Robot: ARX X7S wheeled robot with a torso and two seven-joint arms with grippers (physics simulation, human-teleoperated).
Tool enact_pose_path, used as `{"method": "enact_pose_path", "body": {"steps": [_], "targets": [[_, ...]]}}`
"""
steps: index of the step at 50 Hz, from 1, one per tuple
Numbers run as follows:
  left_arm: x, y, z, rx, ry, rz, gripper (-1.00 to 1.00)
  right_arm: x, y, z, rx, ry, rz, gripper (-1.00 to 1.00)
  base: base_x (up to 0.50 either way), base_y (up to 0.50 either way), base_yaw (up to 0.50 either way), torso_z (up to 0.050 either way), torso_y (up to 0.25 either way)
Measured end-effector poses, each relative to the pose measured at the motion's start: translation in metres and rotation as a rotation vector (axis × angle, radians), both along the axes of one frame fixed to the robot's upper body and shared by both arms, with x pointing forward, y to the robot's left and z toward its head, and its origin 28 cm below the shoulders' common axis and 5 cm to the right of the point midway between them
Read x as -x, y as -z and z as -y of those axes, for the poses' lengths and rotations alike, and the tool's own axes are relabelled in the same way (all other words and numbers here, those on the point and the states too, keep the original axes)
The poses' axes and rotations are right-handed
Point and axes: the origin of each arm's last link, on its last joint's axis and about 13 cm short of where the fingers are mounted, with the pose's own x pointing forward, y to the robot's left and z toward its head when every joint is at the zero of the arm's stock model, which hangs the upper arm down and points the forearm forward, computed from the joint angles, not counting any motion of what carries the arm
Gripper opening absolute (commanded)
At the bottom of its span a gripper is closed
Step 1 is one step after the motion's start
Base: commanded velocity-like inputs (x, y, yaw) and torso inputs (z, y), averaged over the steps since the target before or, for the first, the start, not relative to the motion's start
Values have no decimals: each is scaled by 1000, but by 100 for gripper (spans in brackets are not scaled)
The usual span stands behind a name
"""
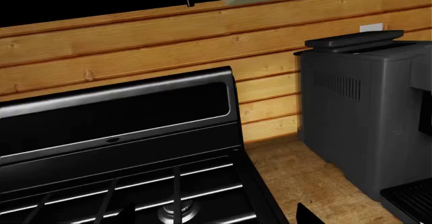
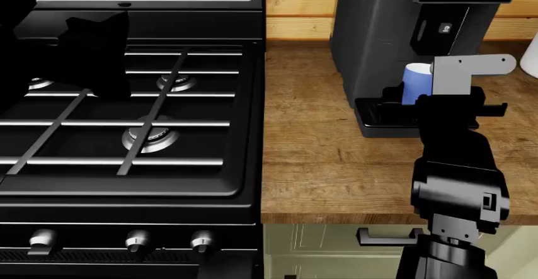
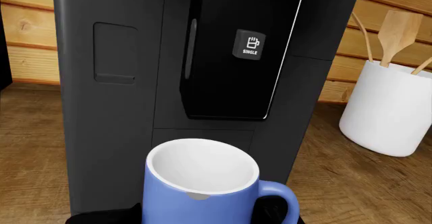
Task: Pick the mug from the cabinet, place it under the coffee machine dispenser, and press the start button.
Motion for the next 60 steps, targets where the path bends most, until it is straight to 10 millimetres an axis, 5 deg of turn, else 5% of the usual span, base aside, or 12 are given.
{"method": "enact_pose_path", "body": {"steps": [60], "targets": [[-3,-1,4,1,1,-9,100,-41,24,3,-21,51,-43,-100,1,0,0,0,0]]}}
